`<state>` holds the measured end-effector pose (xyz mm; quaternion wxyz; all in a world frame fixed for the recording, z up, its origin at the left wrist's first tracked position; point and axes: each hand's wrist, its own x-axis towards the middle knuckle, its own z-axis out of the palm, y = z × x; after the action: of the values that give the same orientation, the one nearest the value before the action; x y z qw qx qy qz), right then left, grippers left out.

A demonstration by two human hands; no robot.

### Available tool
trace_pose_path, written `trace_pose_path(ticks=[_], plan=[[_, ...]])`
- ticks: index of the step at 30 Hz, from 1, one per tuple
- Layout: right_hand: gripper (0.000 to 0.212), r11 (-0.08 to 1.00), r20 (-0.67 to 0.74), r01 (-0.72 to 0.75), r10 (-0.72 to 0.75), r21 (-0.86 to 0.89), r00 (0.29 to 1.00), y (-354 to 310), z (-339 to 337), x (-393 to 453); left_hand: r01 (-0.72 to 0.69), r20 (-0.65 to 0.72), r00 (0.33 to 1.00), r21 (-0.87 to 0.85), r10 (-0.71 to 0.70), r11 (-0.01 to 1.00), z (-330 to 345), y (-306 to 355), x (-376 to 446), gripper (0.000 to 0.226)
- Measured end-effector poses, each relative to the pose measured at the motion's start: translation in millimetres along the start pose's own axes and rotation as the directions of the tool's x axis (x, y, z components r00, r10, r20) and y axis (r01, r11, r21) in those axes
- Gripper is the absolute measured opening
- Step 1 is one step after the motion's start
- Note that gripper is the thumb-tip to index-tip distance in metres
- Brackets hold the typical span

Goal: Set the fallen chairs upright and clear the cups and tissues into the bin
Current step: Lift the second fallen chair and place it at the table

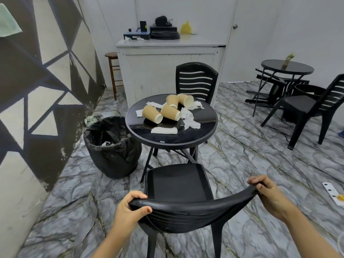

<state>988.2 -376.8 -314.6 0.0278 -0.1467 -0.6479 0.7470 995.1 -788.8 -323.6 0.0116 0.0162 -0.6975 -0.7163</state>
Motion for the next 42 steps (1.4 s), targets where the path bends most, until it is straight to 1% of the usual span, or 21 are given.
trace_pose_path(ticks=[3,8,10,12,16,18,21,24,26,28,30,31,33,36,39,40,41,42], plan=[[0.028,1.0,0.017,-0.004,0.004,0.014,1.0,0.5,-1.6,0.2,0.003,0.016,1.0,-0.043,-0.002,0.999,-0.5,-1.2,-0.3,0.026],[0.041,0.997,0.048,-0.034,0.031,0.069,0.998,-0.7,-4.9,-2.6,0.014,0.032,0.999,-0.083,-0.012,0.996,-1.4,-0.2,2.5,0.026],[0.04,0.998,0.04,-0.023,0.02,0.066,0.999,-1.5,-3.7,-4.2,0.009,0.057,0.998,-0.087,-0.004,0.996,-2.2,0.6,7.7,0.025],[0.042,0.995,0.017,-0.014,0.012,0.098,1.0,-0.7,-1.5,-5.5,-0.007,0.08,0.997,-0.089,0.014,0.996,-2.9,0.4,12.0,0.025],[0.06,0.989,-0.007,0.006,-0.005,0.148,1.0,-0.1,6.4,-6.9,-0.038,0.106,0.993,-0.101,0.048,0.994,-5.8,-1.1,20.0,0.025],[0.063,0.988,-0.018,0.016,-0.014,0.152,1.0,0.0,12.2,-8.2,-0.062,0.117,0.99,-0.102,0.074,0.993,-10.0,-0.1,27.2,0.025],[0.061,0.984,-0.046,0.034,-0.026,0.177,0.999,2.9,21.6,-9.7,-0.088,0.134,0.986,-0.102,0.101,0.991,-17.2,6.3,47.8,0.026],[0.06,0.975,-0.089,0.062,-0.044,0.213,0.995,8.6,29.2,-9.0,-0.108,0.202,0.972,-0.061,0.119,0.992,-23.0,13.1,72.9,0.035],[0.052,0.973,-0.107,0.081,-0.059,0.216,0.992,11.5,37.1,-7.8,-0.11,0.212,0.97,-0.05,0.119,0.993,-32.2,13.6,85.6,0.035],[0.038,0.981,-0.092,0.096,-0.081,0.169,0.992,14.8,51.1,-6.9,-0.105,0.177,0.978,-0.048,0.112,0.993,-50.2,8.1,93.9,0.049],[0.033,0.989,-0.048,0.1,-0.095,0.106,0.994,20.8,71.6,-7.6,-0.081,0.112,0.99,-0.064,0.088,0.995,-72.8,1.3,101.3,0.057],[0.033,0.991,-0.036,0.101,-0.098,0.084,0.995,24.8,81.6,-8.3,-0.062,0.083,0.994,-0.069,0.068,0.996,-83.3,-1.0,106.4,0.057],[0.032,0.991,-0.046,0.114,-0.111,0.076,0.993,31.0,96.5,-10.9,-0.049,0.062,0.997,-0.08,0.054,0.996,-97.2,0.6,117.1,0.054],[0.029,0.987,-0.062,0.133,-0.128,0.091,0.99,31.4,103.6,-14.0,-0.028,0.134,0.99,-0.071,0.038,0.997,-101.3,7.0,126.5,0.056],[0.027,0.987,-0.054,0.134,-0.13,0.084,0.99,29.8,103.3,-15.4,0.009,0.182,0.983,-0.098,0.009,0.995,-101.6,7.5,125.1,0.05],[0.027,0.989,-0.049,0.132,-0.129,0.067,0.99,29.8,103.9,-16.3,0.025,0.193,0.981,-0.107,-0.004,0.994,-102.4,6.8,123.8,0.042],[0.027,0.99,-0.044,0.13,-0.127,0.049,0.991,29.6,104.4,-17.4,0.036,0.199,0.98,-0.116,-0.013,0.993,-102.9,5.8,122.3,0.027],[0.027,0.992,-0.041,0.124,-0.122,0.034,0.992,29.3,104.7,-18.4,0.031,0.197,0.98,-0.137,-0.003,0.99,-102.8,5.5,120.6,0.02]])
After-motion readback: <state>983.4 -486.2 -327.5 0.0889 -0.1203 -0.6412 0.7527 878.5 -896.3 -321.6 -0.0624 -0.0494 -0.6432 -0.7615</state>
